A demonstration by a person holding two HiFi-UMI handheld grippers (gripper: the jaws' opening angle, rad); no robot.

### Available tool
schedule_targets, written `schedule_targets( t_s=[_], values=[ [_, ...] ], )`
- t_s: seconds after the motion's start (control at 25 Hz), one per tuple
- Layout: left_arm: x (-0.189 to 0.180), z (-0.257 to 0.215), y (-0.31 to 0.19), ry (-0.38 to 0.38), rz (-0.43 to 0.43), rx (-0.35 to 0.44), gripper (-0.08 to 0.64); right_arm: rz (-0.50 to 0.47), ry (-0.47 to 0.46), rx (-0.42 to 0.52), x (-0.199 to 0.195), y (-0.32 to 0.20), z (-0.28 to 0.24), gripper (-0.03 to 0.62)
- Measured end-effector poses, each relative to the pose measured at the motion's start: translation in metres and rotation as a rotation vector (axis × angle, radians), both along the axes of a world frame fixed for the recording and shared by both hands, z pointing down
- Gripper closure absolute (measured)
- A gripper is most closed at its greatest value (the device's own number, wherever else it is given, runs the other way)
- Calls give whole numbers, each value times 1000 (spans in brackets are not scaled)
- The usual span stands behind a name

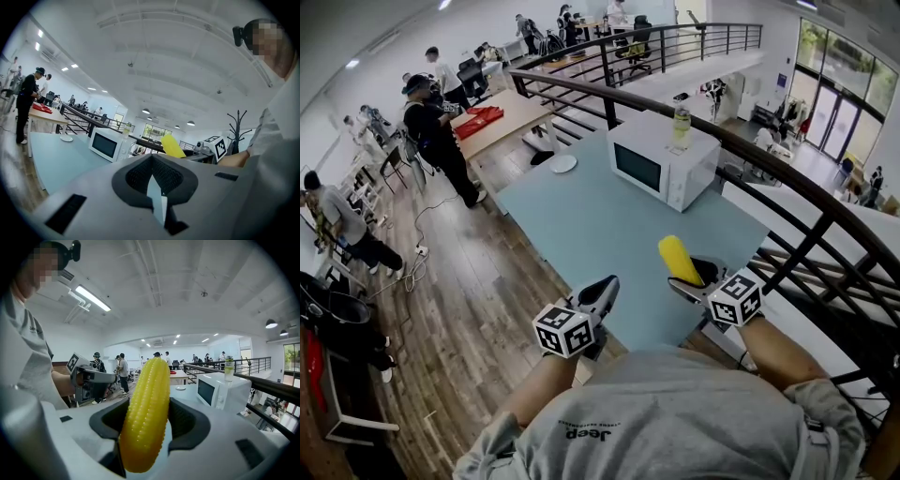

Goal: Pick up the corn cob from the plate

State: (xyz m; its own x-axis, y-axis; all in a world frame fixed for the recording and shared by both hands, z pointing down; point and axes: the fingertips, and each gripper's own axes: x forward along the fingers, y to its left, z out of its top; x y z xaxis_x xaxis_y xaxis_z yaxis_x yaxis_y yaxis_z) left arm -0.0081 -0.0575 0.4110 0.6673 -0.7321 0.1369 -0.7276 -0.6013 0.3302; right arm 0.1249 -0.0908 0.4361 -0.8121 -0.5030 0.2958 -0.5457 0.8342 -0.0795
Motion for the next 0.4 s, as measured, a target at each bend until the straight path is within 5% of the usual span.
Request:
schedule_targets(
  t_s=[0.4],
  values=[
    [-4,-7,3,9,-4,-3,543,4,-2,-3,-3,1,-7,324]
  ],
)
